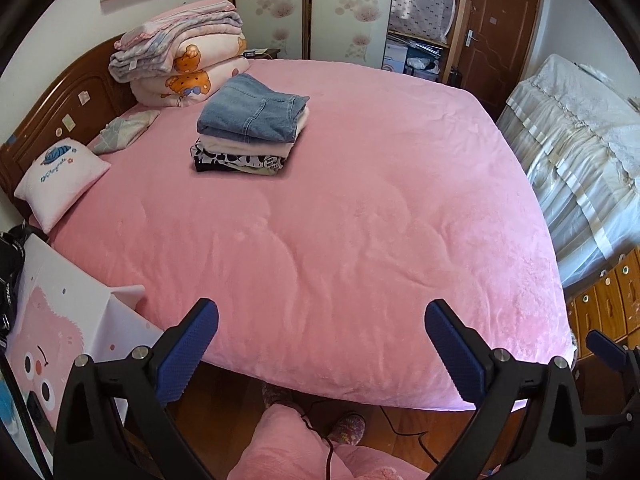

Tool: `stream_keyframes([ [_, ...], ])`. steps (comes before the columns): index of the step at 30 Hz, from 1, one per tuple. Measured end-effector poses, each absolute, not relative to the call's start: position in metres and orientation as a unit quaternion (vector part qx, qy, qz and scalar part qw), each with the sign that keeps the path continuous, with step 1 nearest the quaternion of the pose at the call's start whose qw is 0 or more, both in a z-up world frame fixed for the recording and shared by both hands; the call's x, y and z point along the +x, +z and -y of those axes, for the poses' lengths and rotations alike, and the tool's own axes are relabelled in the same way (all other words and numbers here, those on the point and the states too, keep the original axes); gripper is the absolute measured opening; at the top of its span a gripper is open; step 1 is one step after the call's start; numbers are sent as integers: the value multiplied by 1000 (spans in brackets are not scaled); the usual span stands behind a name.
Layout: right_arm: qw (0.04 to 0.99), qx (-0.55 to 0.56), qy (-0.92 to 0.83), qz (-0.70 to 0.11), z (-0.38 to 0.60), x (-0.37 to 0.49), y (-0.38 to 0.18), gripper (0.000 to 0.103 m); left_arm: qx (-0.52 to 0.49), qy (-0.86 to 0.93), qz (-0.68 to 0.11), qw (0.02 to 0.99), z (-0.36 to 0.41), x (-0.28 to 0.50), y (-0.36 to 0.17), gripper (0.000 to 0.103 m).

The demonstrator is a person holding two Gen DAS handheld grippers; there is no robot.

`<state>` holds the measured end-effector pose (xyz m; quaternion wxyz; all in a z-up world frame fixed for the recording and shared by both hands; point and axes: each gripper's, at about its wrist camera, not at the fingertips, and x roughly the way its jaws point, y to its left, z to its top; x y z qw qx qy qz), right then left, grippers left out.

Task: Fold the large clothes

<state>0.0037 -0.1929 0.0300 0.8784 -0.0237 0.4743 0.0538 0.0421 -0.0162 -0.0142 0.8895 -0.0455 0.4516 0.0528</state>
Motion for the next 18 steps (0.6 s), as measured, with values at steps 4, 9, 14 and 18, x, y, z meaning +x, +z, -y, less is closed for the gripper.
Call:
stream_keyframes([
  [4,873,-1,42,-485,202,8,25,103,-19,44,-448,893,29,46,-12,102],
  [9,868,26,32,-495,212,12,20,103,8,39,-445,895,40,49,-10,102],
  [14,865,49,17,-500,221,14,15,103,13,37,-449,893,42,52,-11,102],
  [18,865,53,15,-499,222,14,15,103,14,37,-452,891,43,56,-12,102],
])
